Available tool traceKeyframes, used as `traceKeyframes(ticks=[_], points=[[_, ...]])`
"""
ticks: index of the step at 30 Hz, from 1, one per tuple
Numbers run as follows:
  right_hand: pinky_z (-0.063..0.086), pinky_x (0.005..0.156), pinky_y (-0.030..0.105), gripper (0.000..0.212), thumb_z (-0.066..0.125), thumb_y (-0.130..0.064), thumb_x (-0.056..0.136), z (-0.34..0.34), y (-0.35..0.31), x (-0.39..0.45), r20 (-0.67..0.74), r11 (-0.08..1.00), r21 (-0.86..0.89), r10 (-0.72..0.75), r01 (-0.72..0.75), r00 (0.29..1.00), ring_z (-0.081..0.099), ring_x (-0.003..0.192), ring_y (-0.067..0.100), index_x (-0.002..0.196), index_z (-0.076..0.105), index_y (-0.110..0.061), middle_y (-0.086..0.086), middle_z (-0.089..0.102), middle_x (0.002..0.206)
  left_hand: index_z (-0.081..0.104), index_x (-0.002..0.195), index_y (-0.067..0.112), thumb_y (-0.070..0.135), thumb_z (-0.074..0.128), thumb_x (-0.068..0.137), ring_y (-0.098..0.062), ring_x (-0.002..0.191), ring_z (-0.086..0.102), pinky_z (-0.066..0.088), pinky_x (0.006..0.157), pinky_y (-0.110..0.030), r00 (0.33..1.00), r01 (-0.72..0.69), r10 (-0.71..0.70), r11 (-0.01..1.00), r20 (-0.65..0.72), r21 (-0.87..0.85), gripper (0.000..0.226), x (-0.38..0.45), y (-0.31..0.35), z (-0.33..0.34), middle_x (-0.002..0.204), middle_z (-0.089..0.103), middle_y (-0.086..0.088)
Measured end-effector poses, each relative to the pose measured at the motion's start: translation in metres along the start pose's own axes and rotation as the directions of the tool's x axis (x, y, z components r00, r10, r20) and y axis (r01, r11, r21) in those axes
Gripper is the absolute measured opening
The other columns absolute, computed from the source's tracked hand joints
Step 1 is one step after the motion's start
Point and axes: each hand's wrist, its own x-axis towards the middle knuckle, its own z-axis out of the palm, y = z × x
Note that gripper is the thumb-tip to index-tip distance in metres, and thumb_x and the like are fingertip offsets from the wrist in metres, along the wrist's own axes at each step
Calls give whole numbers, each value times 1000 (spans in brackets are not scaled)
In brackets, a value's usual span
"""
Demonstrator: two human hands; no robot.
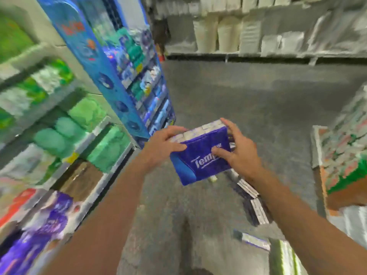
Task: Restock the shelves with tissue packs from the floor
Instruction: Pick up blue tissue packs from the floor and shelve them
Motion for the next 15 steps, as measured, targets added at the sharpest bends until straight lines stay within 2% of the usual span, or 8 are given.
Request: traceKeyframes(ticks=[2, 5, 7, 9, 13, 15], points=[[53, 88, 28, 85, 85, -23, 74, 54, -62, 21, 46, 993, 33, -111, 110, 993, 60, 93, -10, 139, 37, -48, -23, 62, 108, 65, 112, 21, 2, 74, 74, -3, 86, 61, 48, 81, -19, 984, -42, 43, 999, -174, 15, 43, -47, 8, -73, 104, 65, 3], [55, 85, 25, 83, 85, -22, 74, 146, -156, 39, 98, 960, 123, -264, 251, 960, 63, 96, 1, 139, 41, -46, -14, 64, 111, 68, 108, 32, 22, 76, 69, -8, 97, 62, 48, 91, -27, 890, -54, 109, 989, -443, 134, 41, -122, 8, -180, 114, 66, 5], [53, 82, 18, 80, 84, -21, 75, 210, -215, 44, 124, 925, 171, -361, 338, 924, 61, 100, 2, 141, 43, -41, -6, 64, 114, 68, 109, 34, 28, 77, 72, -8, 102, 61, 48, 95, -33, 790, -31, 153, 977, -593, 210, 38, -173, -4, -247, 117, 65, 9], [53, 79, 20, 80, 84, -23, 75, 273, -272, 42, 129, 878, 213, -460, 429, 878, 59, 101, 2, 140, 42, -43, -5, 64, 115, 67, 112, 35, 29, 78, 77, -8, 107, 58, 47, 98, -37, 678, -2, 193, 965, -709, 261, 37, -224, -16, -303, 120, 62, 12], [55, 80, 46, 79, 81, -35, 73, 385, -371, 27, 116, 787, 300, -591, 539, 798, 60, 103, 14, 139, 39, -48, -6, 62, 116, 66, 112, 32, 29, 77, 81, -15, 106, 58, 50, 91, -37, 444, 59, 226, 958, -867, 280, 33, -314, -34, -393, 118, 61, 11], [55, 80, 49, 78, 78, -42, 74, 430, -411, 18, 110, 757, 323, -626, 568, 772, 60, 104, 16, 140, 37, -49, -6, 62, 116, 66, 108, 30, 31, 78, 80, -13, 101, 58, 47, 88, -29, 326, 110, 273, 940, -905, 323, 30, -349, -35, -428, 114, 63, 8]])
